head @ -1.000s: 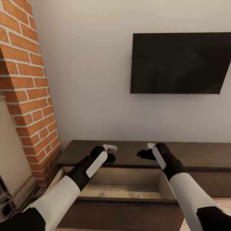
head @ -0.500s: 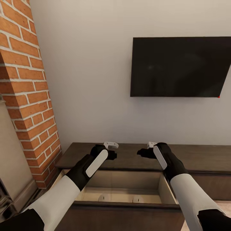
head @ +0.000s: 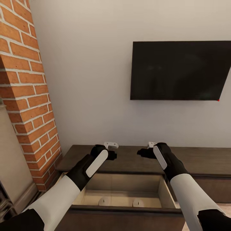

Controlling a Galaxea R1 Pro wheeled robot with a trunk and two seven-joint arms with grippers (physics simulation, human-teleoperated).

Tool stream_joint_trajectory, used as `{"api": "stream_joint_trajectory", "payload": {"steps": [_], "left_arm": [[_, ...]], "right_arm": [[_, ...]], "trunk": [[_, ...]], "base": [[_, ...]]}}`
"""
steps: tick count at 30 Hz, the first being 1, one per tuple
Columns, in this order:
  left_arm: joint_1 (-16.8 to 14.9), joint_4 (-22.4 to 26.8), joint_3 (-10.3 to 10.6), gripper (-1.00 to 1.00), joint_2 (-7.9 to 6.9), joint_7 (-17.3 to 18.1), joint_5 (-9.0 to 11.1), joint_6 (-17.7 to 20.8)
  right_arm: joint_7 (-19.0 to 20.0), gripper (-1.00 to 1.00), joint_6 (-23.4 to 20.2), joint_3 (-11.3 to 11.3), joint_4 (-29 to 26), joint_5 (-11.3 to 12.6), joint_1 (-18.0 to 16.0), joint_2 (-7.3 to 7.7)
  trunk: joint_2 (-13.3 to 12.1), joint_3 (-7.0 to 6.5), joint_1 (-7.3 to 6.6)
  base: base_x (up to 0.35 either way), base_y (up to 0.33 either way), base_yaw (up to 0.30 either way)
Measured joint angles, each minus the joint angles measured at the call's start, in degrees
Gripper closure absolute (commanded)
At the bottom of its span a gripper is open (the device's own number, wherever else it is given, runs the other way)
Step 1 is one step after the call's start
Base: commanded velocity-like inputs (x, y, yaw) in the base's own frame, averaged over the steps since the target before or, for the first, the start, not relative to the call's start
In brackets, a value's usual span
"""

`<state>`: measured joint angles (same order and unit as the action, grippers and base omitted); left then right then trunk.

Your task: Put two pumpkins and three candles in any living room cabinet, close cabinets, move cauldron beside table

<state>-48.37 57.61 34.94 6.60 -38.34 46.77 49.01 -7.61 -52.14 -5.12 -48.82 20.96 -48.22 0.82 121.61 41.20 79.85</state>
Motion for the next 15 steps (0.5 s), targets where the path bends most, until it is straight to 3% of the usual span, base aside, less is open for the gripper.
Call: {"api": "stream_joint_trajectory", "payload": {"steps": [11, 15], "left_arm": [[0.0, -0.2, 0.0, -1.0, 0.01, 0.0, 0.0, 0.0], [0.0, -0.2, 0.0, -1.0, 0.01, 0.0, 0.0, -0.1]], "right_arm": [[0.0, -1.0, 0.0, 0.0, 0.0, 0.1, 0.2, 0.03], [0.0, -1.0, 0.0, 0.1, 0.0, 0.1, 0.3, 0.07]], "trunk": [[-4.4, -2.42, -2.42], [-6.0, -3.39, -3.28]], "base": [[-0.007, 0.0, -0.163], [-0.153, 0.0, -0.221]]}}
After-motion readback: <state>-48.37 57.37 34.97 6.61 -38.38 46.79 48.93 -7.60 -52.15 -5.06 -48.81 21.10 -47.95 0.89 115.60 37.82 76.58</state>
